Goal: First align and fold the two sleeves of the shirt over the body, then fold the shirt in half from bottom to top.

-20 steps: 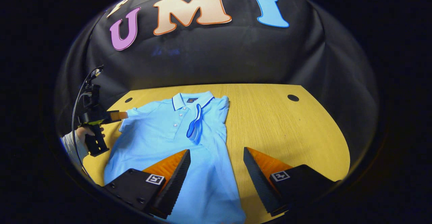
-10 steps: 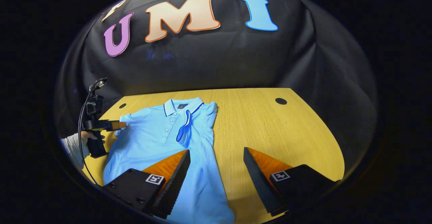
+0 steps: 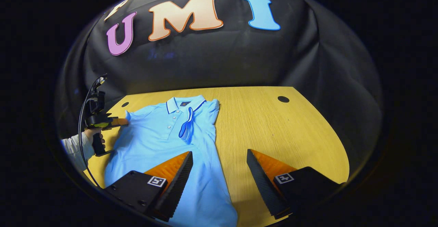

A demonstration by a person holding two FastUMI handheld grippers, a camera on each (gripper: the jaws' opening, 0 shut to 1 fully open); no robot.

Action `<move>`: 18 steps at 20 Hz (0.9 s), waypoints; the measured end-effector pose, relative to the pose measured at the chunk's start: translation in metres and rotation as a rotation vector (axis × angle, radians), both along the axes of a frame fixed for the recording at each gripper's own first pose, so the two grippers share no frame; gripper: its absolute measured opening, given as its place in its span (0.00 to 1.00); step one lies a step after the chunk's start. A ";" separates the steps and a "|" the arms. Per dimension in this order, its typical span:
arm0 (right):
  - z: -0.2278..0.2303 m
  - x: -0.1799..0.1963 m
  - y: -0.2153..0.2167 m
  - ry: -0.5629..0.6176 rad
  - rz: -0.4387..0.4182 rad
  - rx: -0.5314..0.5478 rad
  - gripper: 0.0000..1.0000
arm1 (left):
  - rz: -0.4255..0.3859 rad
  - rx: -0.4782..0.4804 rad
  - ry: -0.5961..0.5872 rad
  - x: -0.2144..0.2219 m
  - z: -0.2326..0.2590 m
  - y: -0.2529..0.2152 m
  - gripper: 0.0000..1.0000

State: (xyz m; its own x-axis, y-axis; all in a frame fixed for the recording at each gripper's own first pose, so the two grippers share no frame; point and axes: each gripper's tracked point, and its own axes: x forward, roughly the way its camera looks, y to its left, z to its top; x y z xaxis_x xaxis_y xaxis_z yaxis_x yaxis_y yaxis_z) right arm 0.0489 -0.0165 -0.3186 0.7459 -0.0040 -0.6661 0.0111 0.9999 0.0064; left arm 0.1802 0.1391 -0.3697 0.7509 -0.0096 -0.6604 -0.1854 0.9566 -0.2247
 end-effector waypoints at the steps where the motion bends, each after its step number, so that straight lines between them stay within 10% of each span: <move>1: 0.001 0.000 0.000 -0.007 -0.001 -0.002 0.96 | -0.019 -0.001 -0.012 0.002 0.007 -0.006 0.00; 18: 0.016 -0.011 -0.007 -0.054 -0.069 0.028 0.99 | -0.424 0.024 -0.063 0.002 0.042 -0.177 0.00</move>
